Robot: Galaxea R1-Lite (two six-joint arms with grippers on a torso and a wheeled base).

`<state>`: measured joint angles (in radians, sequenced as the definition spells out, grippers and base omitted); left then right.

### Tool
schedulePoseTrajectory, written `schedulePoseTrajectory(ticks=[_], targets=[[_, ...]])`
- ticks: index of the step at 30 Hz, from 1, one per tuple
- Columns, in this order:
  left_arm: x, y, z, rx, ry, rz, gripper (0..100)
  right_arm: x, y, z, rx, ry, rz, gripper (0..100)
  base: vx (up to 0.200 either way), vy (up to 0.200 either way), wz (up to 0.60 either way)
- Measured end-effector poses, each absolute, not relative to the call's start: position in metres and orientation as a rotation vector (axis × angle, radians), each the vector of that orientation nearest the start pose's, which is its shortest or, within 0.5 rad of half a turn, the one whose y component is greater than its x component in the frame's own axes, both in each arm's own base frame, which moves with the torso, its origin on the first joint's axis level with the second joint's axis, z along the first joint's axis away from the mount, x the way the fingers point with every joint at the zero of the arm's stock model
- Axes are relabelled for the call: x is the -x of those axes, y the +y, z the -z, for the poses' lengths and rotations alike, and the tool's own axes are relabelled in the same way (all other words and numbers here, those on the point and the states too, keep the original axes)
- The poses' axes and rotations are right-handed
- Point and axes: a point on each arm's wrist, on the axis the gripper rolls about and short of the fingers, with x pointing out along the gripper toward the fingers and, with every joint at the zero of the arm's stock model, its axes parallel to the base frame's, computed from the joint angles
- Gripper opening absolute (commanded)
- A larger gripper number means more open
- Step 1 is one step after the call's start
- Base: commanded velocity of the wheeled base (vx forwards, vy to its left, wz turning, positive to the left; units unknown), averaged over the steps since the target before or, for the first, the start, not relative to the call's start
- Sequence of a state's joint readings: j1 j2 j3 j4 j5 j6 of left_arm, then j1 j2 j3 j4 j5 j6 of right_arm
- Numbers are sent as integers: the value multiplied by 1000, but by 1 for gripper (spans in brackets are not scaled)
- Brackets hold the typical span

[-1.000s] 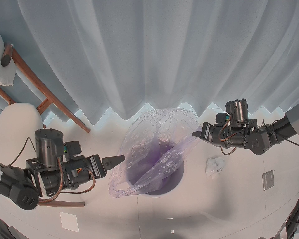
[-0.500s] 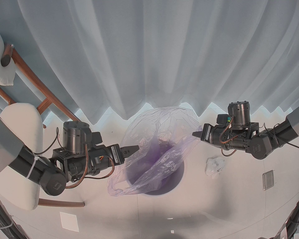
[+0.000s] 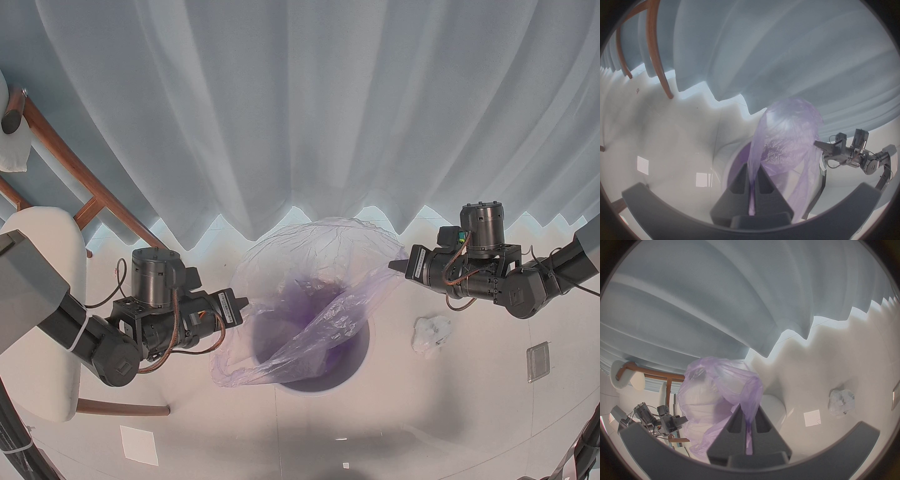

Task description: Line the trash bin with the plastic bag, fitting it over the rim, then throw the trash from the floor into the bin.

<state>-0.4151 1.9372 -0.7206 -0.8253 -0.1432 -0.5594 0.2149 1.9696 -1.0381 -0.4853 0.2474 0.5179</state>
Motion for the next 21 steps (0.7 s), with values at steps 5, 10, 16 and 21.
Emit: schedulePoseTrajectory(ticks=[5,10,16,21], targets=[[-306,-127,-101,491,519,372,0,-366,78,-135,-510,551,-310,0,0,0,0],[-303,-121,-99,509,491,326,0,-370,69,-133,-517,546,-285,0,0,0,0],[-287,-121,-90,520,495,330,0,-369,60,-127,-523,539,-264,0,0,0,0],[-277,-121,-84,516,521,332,0,-364,58,-117,-525,542,-260,0,0,0,0]])
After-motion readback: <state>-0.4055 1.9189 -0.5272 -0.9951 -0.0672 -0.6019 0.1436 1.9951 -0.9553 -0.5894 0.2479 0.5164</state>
